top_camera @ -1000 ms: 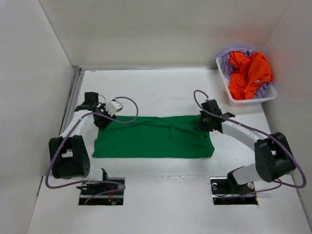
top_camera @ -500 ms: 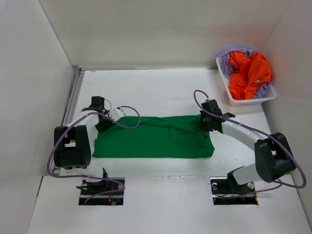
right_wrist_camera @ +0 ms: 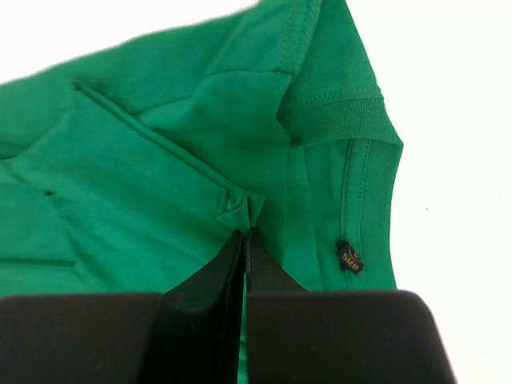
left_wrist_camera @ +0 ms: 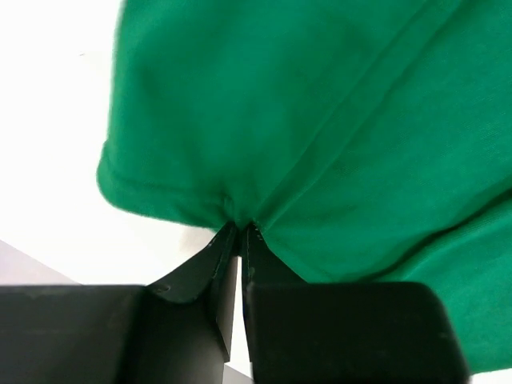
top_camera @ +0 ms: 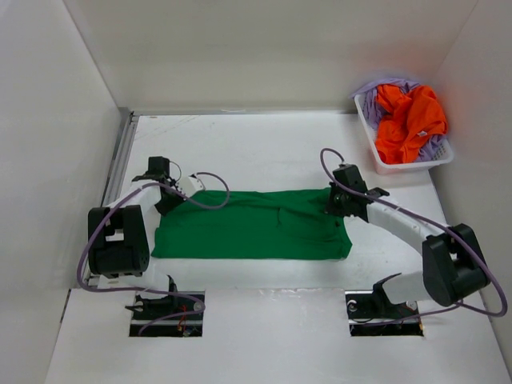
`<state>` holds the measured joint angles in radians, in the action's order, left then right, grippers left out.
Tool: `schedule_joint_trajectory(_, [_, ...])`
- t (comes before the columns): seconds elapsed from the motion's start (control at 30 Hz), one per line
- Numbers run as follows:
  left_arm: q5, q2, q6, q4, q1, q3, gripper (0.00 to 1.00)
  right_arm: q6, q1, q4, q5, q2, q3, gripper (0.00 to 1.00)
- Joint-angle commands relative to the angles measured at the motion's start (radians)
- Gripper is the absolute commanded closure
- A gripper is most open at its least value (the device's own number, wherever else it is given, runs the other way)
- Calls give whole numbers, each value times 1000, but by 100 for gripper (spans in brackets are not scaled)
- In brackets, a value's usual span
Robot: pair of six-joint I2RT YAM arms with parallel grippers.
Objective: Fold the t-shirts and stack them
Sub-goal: Fold the other side of the tshirt into a rectangle
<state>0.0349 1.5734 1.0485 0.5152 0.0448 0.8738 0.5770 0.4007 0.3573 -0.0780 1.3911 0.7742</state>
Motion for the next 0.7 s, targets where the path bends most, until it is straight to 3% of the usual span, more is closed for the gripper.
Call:
schedule_joint_trajectory(0.0, [31, -53, 28, 26, 30, 79, 99, 9, -1, -12, -6, -78, -4, 98])
schedule_joint_trajectory(0.2, [53, -56, 27, 66, 56, 126, 100, 0, -4, 34, -20, -130, -18, 98])
schedule_joint_trajectory(0.5, [45, -46, 62, 105, 53, 82, 99, 26, 2, 29, 0, -146, -87, 97])
schedule_joint_trajectory(0.67, [26, -30, 67, 92, 53, 68, 91, 40, 5, 3, 3, -106, -99, 86])
